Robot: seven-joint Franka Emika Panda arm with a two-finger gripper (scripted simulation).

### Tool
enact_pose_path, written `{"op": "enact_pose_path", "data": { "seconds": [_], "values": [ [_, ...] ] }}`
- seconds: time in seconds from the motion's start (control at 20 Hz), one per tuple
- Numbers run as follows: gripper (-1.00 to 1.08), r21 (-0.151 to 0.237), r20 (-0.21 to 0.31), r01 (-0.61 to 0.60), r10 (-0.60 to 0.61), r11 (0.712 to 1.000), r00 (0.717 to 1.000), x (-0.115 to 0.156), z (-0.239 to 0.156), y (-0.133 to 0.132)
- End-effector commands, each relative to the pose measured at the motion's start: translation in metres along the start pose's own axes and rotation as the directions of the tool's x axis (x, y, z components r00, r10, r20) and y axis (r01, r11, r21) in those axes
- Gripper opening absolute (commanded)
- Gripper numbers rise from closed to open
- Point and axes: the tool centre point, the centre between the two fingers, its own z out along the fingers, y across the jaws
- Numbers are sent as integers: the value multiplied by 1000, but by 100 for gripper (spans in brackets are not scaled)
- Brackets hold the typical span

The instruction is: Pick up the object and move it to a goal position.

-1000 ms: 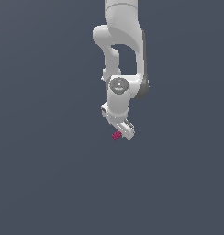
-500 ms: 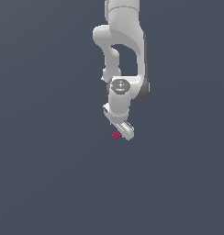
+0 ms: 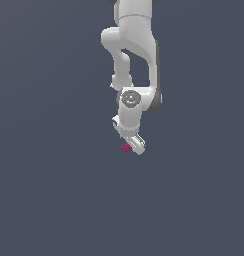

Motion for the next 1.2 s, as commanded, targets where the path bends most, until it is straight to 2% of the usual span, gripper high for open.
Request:
{"op": "enact_pose_path", "data": {
  "seconds": [0.0, 0.4, 0.45, 1.15],
  "values": [
    [100, -1, 0, -2, 2, 1000, 1000, 0, 13, 1],
    [100, -1, 0, -2, 2, 1000, 1000, 0, 32, 0],
    [-100, -1, 0, -2, 2, 1000, 1000, 0, 32, 0],
    [-100, 0, 0, -3, 3, 1000, 1000, -1, 29, -4]
  ]
}}
